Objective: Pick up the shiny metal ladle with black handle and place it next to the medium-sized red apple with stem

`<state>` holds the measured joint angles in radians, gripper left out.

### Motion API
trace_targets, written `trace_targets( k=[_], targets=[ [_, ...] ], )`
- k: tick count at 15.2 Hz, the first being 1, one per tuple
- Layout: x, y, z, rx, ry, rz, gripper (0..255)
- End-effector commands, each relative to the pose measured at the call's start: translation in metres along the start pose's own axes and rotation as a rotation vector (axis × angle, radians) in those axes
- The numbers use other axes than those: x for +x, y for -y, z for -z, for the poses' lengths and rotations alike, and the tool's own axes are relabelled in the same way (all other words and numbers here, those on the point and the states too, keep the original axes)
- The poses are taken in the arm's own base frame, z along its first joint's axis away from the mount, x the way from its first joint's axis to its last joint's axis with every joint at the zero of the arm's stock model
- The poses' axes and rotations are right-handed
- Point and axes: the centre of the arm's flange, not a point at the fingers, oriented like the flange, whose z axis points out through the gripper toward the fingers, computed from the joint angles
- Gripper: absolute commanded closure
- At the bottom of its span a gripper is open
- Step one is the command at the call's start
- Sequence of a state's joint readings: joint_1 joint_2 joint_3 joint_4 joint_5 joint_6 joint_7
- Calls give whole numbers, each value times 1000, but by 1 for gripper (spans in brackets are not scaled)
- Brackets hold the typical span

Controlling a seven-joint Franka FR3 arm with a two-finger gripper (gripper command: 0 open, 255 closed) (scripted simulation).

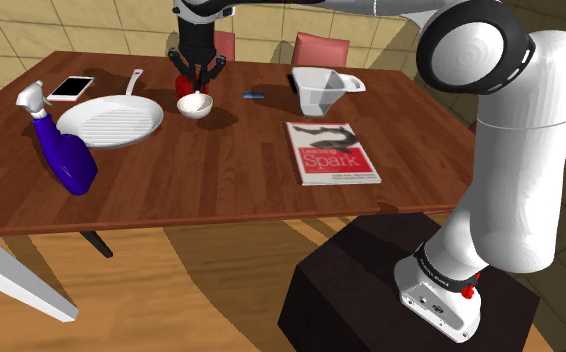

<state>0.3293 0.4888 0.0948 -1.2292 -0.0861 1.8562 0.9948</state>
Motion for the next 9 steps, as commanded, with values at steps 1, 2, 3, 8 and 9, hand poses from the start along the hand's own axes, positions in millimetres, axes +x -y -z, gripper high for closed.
trace_targets(
  k=[1, 2, 3, 8, 9],
  targets=[
    [-2, 0, -10, 0, 0, 0, 255],
    [-2, -1, -15, 0, 0, 0, 255],
    [-3, -1, -21, 0, 0, 0, 255],
    [-6, -4, -47, 0, 0, 0, 255],
    [-6, -5, -52, 0, 0, 0, 255]
  ],
)
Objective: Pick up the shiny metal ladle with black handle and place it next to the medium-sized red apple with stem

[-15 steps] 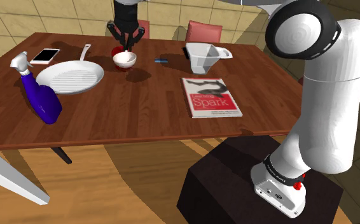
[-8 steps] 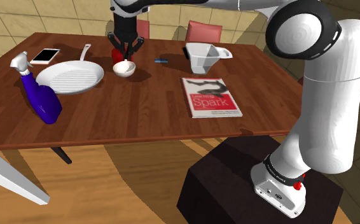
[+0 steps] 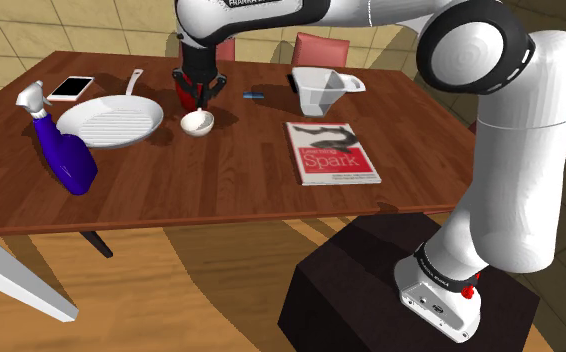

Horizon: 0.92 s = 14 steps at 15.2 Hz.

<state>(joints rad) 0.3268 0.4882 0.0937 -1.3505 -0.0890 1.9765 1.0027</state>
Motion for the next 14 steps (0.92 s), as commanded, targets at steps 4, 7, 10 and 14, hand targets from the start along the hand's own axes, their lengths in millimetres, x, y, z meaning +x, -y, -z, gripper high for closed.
trace_targets(
  k=[4, 7, 10, 14],
  targets=[
    [-3, -2, -26, 1, 0, 0, 255],
    [-5, -4, -42, 1, 0, 0, 255],
    [-6, -5, -57, 1, 0, 0, 255],
    [-9, -7, -78, 1, 0, 0, 255]
  ],
)
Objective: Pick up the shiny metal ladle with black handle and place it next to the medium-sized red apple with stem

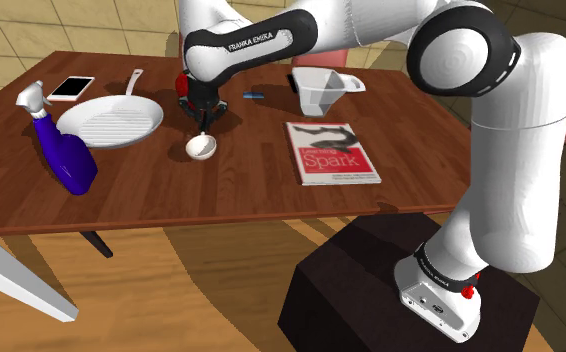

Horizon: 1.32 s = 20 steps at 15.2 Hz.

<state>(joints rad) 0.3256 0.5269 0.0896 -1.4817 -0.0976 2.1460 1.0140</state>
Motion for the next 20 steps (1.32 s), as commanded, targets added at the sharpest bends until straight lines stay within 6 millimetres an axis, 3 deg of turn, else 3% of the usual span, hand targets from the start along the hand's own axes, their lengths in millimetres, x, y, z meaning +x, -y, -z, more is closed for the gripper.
trace_targets(
  k=[1, 6, 14, 15, 20],
  targets=[
    [-1, -1, -10, 0, 0, 0, 255],
    [-4, -4, -38, 0, 0, 0, 255],
    [-4, -4, -38, 0, 0, 0, 255],
    [-4, -4, -38, 0, 0, 0, 0],
    [-4, -4, -38, 0, 0, 0, 0]
  ],
)
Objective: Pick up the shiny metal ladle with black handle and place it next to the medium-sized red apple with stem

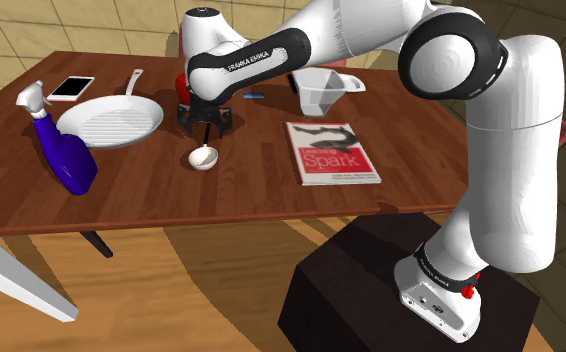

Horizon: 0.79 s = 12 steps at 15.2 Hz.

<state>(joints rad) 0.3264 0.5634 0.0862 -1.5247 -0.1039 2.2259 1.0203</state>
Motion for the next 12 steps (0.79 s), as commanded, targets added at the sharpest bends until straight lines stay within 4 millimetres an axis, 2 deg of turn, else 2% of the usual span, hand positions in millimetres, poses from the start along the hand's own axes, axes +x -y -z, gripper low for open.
trace_targets(
  k=[1, 4, 12],
  targets=[
    [0, 0, 13, 0, 0, 0, 0],
    [0, 0, 50, 0, 0, 0, 0],
    [0, 0, 50, 0, 0, 0, 0]
  ],
)
